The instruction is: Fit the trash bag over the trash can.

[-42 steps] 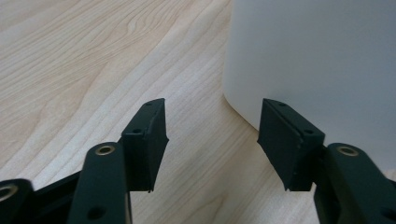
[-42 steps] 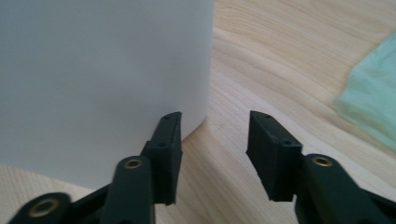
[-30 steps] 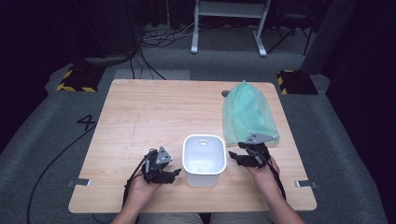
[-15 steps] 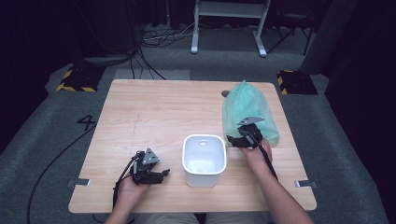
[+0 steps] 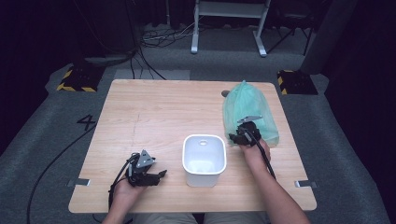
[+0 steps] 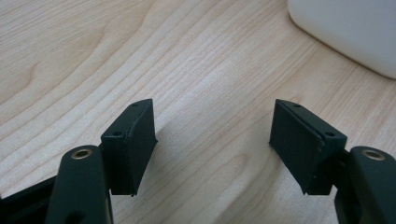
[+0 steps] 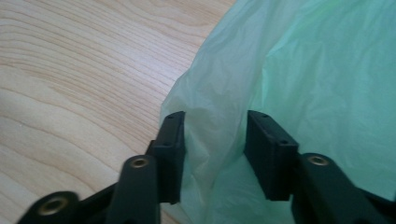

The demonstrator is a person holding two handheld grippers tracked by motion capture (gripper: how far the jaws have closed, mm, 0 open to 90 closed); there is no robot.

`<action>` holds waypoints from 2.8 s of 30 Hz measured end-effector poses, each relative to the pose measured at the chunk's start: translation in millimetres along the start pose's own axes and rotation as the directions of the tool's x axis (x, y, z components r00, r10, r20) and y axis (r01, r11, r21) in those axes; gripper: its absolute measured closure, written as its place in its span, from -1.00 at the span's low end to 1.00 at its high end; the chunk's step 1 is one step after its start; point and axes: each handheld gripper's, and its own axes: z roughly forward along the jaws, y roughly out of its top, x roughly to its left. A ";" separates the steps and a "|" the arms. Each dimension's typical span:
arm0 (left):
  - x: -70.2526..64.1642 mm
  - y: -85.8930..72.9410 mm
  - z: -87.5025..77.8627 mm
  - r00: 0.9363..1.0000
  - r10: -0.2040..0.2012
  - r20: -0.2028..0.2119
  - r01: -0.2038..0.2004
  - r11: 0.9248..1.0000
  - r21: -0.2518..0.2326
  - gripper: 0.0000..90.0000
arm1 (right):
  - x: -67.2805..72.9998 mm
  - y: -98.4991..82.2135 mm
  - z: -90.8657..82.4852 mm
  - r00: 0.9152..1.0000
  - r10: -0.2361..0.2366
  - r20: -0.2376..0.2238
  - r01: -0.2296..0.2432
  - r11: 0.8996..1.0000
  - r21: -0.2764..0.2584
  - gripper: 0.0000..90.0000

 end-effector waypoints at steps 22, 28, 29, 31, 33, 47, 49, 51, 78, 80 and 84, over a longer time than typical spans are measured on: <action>0.8 0.4 0.8 1.000 0.005 0.008 -0.005 1.000 0.005 -0.39 | 10.1 -47.4 -81.9 0.996 -0.021 -0.092 0.020 1.000 -0.011 1.00; 1.1 0.5 0.9 1.000 0.007 0.009 -0.007 1.000 0.005 -0.39 | 15.4 -72.6 -105.8 0.993 -0.019 -0.117 0.016 0.999 -0.029 0.98; 1.2 0.6 0.9 1.000 0.007 0.010 -0.007 1.000 0.006 -0.39 | 16.3 -77.3 -109.3 0.992 -0.023 -0.120 0.020 0.999 -0.029 0.98; 1.4 1.0 1.2 1.000 0.007 0.009 -0.007 1.000 0.006 -0.40 | 18.2 -86.9 -116.5 0.991 -0.018 -0.131 0.014 0.999 -0.030 0.98; 1.3 0.9 1.2 1.000 0.008 0.008 -0.008 1.000 0.006 -0.40 | 21.0 -96.2 -123.4 0.990 -0.011 -0.141 0.006 0.999 -0.036 0.98; 0.9 0.8 1.1 1.000 0.005 0.004 -0.005 1.000 0.006 -0.40 | 34.1 -110.8 -146.8 0.987 -0.050 -0.154 0.031 0.992 -0.124 -0.05; 0.9 0.7 1.1 1.000 0.005 0.004 -0.005 1.000 0.005 -0.40 | 35.3 -102.6 -144.0 0.988 -0.053 -0.144 0.034 0.991 -0.132 -0.11; 0.9 0.6 0.8 1.000 0.005 0.002 -0.005 1.000 0.006 -0.40 | 36.9 -93.5 -138.3 0.986 -0.049 -0.162 0.029 0.992 -0.124 -0.11; -0.9 -2.6 -2.2 1.000 -0.011 -0.011 0.011 1.000 0.004 -0.40 | 35.5 -60.6 -60.0 0.991 -0.092 -0.097 0.099 0.993 0.064 0.84; -0.8 -2.6 -2.2 1.000 -0.011 -0.011 0.011 1.000 0.003 -0.40 | 37.1 -62.8 -62.8 0.987 -0.098 -0.129 0.108 0.991 0.075 0.97; -1.0 -2.7 -2.2 1.000 -0.012 -0.012 0.012 1.000 0.003 -0.40 | 43.9 -68.5 -72.7 0.978 -0.116 -0.174 0.129 0.989 0.067 1.00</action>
